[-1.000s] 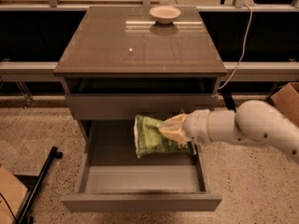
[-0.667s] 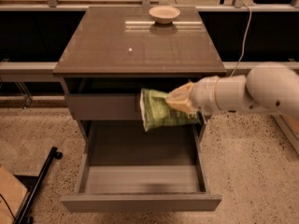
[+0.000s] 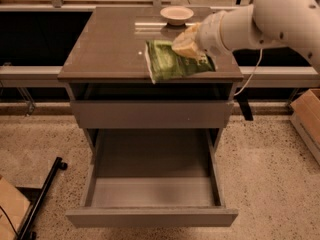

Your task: Pick green jalapeno chip bag from middle drawer and place on counter

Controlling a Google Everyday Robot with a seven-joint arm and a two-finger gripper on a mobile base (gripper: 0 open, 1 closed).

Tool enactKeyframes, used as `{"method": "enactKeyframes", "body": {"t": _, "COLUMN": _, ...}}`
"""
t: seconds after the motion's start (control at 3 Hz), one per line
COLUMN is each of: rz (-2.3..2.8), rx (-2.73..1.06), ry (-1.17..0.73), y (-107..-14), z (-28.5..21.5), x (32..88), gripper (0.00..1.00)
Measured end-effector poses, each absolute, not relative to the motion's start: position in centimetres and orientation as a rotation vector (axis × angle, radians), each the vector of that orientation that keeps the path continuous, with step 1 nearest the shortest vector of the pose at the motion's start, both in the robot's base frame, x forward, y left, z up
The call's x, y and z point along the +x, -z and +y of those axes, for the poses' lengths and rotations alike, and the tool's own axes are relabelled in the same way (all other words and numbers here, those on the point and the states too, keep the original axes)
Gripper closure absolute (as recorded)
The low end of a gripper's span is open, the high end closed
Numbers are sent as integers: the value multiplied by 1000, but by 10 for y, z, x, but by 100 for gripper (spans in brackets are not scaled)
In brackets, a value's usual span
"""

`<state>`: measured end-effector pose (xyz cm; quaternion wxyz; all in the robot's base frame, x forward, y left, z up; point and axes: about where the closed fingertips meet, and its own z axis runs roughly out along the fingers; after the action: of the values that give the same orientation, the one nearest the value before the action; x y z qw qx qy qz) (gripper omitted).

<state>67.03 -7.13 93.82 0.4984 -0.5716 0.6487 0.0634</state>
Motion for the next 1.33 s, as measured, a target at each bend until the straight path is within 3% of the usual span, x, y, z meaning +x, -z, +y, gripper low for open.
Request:
{"method": "enactKeyframes", "body": {"t": 0.33, "rz": 1491, "rx": -1367, "ry": -142, "y": -981, "z": -49, "x": 685, "gripper": 100}}
{"method": "enactKeyframes", "body": {"t": 1.0, "rz": 1488, "rx": -1375, "ry": -148, "y": -980, "z": -44, "x": 685, "gripper": 59}}
{"method": "enactKeyframes", "body": {"t": 1.33, "rz": 1461, "rx": -1357, "ry": -123, "y": -974, "z": -36, "x": 710, "gripper": 59}}
